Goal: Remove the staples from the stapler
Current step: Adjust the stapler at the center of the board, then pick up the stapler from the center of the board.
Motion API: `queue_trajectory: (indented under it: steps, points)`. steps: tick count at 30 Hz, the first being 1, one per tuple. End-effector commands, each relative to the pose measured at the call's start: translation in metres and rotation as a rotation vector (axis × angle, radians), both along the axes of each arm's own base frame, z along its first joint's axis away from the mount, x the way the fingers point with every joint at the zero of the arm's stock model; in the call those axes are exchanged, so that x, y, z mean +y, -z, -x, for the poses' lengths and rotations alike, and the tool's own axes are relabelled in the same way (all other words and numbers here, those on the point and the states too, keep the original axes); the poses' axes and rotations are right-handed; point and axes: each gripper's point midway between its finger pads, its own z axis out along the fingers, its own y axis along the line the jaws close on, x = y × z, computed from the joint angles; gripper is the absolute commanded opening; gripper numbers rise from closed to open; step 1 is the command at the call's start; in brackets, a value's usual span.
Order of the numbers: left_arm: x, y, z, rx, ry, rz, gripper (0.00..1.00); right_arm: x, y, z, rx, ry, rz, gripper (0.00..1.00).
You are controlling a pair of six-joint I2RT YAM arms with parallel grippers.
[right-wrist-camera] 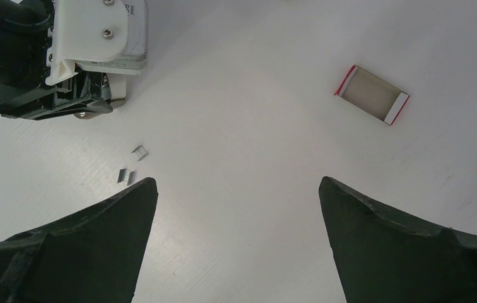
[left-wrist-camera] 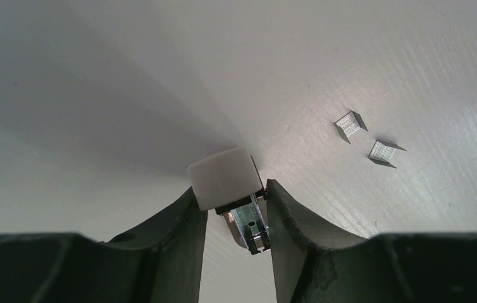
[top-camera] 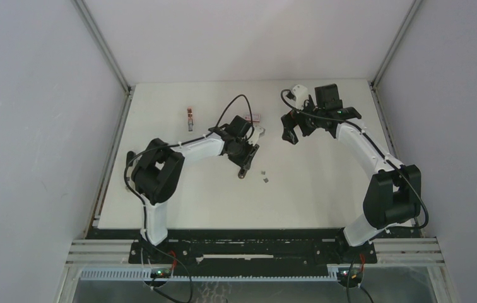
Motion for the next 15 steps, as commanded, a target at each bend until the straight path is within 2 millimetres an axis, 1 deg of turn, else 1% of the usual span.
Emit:
queue_trajectory:
  steps: [1,4,10,15]
  points:
    - [-0.006,-0.023,-0.016,-0.101,0.003,0.011,0.40,0.000,-0.021,0.000,-0.061,-0.011,-0.023,1.00]
    - [-0.004,-0.027,-0.018,-0.117,0.000,0.003,0.40,0.000,-0.021,0.000,-0.060,-0.011,-0.026,1.00]
    - [0.005,-0.040,-0.027,-0.176,-0.015,-0.019,0.37,0.000,-0.021,0.000,-0.057,-0.012,-0.030,1.00]
    - [0.022,-0.051,-0.041,-0.199,-0.060,-0.016,0.36,-0.001,-0.022,0.000,-0.056,-0.009,-0.035,1.00]
